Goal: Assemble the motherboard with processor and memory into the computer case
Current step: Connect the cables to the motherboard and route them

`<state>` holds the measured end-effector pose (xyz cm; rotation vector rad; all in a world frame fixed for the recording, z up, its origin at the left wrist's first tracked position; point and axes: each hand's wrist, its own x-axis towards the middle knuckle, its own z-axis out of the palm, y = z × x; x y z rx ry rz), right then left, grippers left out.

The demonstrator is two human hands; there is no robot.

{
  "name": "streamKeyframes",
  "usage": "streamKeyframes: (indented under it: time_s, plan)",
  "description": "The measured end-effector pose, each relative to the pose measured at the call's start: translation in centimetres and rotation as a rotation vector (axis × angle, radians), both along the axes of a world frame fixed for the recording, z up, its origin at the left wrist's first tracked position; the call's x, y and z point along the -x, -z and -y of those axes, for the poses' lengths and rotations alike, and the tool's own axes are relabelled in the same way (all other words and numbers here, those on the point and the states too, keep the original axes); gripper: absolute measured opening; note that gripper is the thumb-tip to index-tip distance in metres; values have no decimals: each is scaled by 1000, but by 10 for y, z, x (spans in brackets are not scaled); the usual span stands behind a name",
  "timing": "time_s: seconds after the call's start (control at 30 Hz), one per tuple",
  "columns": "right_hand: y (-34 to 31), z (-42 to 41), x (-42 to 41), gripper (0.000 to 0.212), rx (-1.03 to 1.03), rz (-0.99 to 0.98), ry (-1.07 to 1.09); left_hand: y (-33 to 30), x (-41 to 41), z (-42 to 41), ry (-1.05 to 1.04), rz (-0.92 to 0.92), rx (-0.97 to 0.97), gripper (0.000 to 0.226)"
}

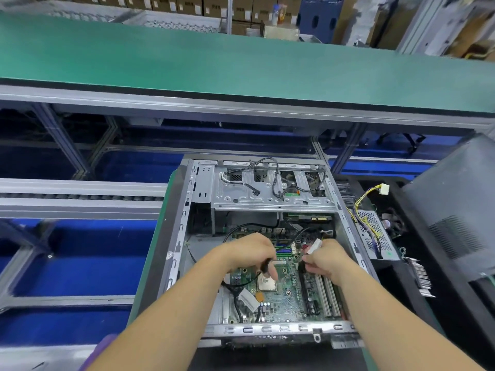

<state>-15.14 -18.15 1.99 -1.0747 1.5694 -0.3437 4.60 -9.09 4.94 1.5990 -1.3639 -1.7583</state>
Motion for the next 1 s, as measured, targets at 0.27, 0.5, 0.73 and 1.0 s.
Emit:
streamKeyframes:
  time_s: [0.27, 0.5, 0.73, 1.0]
  plan:
    - [15, 12, -3, 19, 274, -92, 41, 25, 5, 1, -79, 369, 367, 16]
    - [20, 20, -6, 24, 475, -336, -3, 38, 3, 6, 8, 507, 394, 19]
    - [22, 22, -6, 19, 482, -393, -72, 40, 3, 6, 34, 552, 387, 16]
    - [21, 21, -3, 25, 472, -357, -146, 38, 3, 5, 43, 567, 358, 18]
